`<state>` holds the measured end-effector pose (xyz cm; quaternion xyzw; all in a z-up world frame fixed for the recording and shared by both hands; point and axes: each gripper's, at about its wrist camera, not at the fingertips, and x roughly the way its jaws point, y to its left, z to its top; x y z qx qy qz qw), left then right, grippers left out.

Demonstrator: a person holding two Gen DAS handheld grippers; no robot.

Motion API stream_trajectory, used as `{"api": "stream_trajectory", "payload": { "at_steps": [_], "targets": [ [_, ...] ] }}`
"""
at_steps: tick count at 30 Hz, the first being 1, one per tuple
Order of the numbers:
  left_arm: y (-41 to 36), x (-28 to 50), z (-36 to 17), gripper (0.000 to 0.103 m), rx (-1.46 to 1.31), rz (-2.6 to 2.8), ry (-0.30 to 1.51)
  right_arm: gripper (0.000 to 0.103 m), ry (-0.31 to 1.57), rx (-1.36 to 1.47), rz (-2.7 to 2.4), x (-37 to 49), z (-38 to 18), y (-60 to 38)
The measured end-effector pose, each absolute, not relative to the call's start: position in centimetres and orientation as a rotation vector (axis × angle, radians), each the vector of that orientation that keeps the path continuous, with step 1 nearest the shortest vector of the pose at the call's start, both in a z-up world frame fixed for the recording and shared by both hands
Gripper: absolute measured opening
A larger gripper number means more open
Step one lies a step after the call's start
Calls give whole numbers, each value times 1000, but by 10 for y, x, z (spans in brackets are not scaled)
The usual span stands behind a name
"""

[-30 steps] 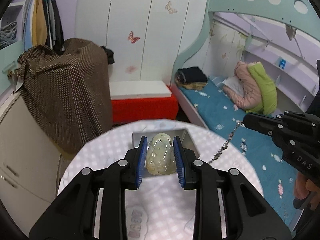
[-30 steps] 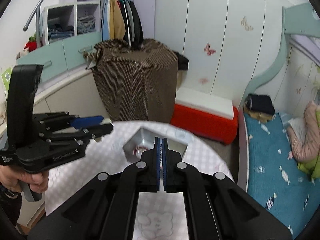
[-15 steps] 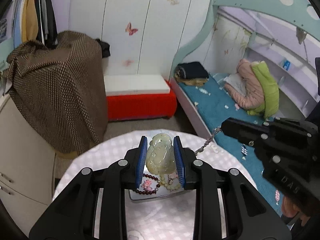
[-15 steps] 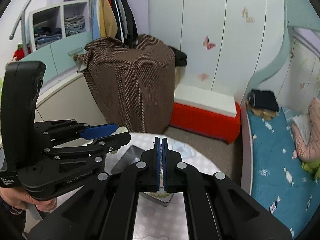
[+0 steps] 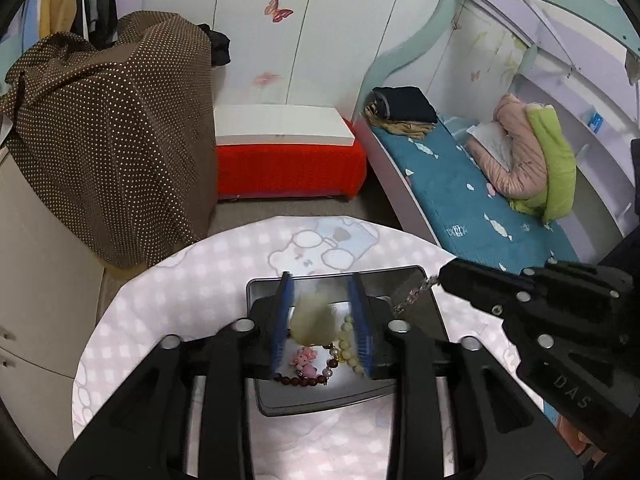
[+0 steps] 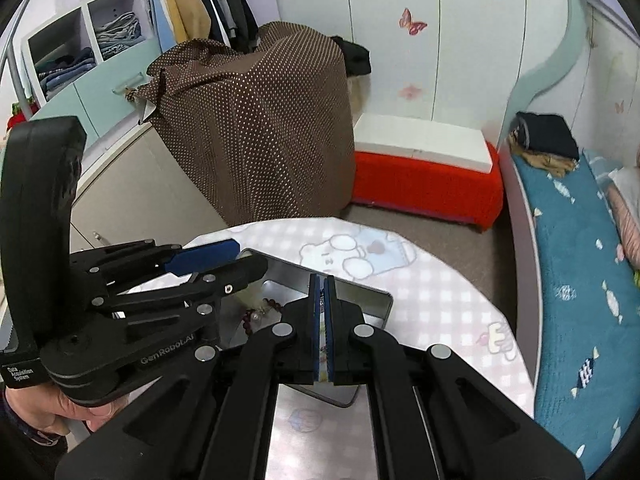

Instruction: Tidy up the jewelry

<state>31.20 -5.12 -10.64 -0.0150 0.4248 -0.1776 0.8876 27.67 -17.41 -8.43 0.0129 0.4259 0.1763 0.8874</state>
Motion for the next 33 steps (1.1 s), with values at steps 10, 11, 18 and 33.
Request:
{"api": "stream_trajectory", "payload": {
  "at_steps": [10,11,18,33],
  "targets": [
    [-19,297,-78,93,-91,-290,788,96,827,131,316,272,-71,-196],
    [-17,292,-73,94,-84,-280,771,96,817,133,313,270,-69,-196],
    [-7,256,-40,96,-64,-234,676,96,763,146,281,253,-49,-195],
    [21,146,16,97,-22,-148,500,96,556,99,155,149,16,-199]
  ]
}}
